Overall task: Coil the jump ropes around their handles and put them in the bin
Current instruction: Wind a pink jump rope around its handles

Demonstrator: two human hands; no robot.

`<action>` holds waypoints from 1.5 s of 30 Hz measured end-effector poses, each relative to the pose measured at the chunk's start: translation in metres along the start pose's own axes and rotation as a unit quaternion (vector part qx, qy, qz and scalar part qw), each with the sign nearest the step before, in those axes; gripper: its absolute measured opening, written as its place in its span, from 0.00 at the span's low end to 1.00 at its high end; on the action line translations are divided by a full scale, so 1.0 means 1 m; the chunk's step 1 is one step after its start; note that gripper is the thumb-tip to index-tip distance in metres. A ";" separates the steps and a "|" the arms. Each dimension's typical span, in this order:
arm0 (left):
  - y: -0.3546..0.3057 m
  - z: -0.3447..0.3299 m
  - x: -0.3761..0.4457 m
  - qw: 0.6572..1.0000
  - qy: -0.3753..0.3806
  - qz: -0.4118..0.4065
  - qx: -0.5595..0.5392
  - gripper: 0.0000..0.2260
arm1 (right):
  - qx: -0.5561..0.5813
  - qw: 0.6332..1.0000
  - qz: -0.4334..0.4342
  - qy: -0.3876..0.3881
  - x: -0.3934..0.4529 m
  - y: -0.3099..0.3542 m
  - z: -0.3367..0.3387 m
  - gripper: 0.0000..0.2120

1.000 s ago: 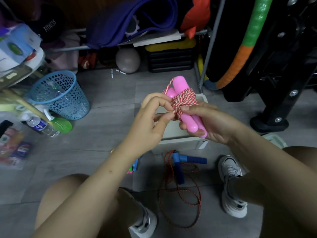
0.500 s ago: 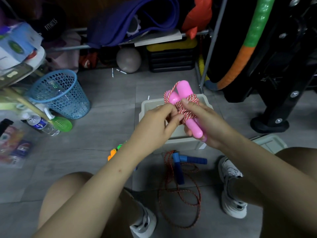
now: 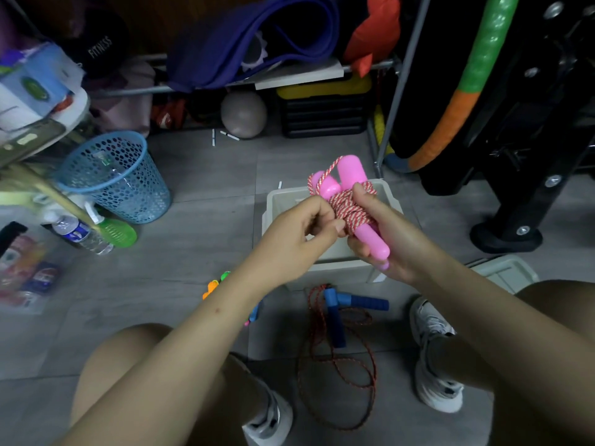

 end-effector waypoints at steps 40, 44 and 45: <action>0.186 0.054 -0.112 0.947 -0.194 0.257 -0.022 0.19 | -0.120 0.970 -0.147 -0.150 0.069 -0.204 -0.053 0.25; 0.237 0.049 -0.129 0.930 -0.192 0.311 -0.034 0.17 | -0.160 0.953 -0.206 -0.156 0.082 -0.252 -0.045 0.25; 0.249 0.049 -0.135 0.925 -0.203 0.318 -0.036 0.21 | -0.179 0.947 -0.219 -0.153 0.084 -0.263 -0.043 0.25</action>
Point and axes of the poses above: each hand's wrist, its own x-axis towards the middle knuckle, its own z-axis out of the back of the hand, y = z × x, the point moved 10 cm from there along x, towards the middle knuckle, and after that the axes turned 6 degrees about -y, right-handed, at the moved point
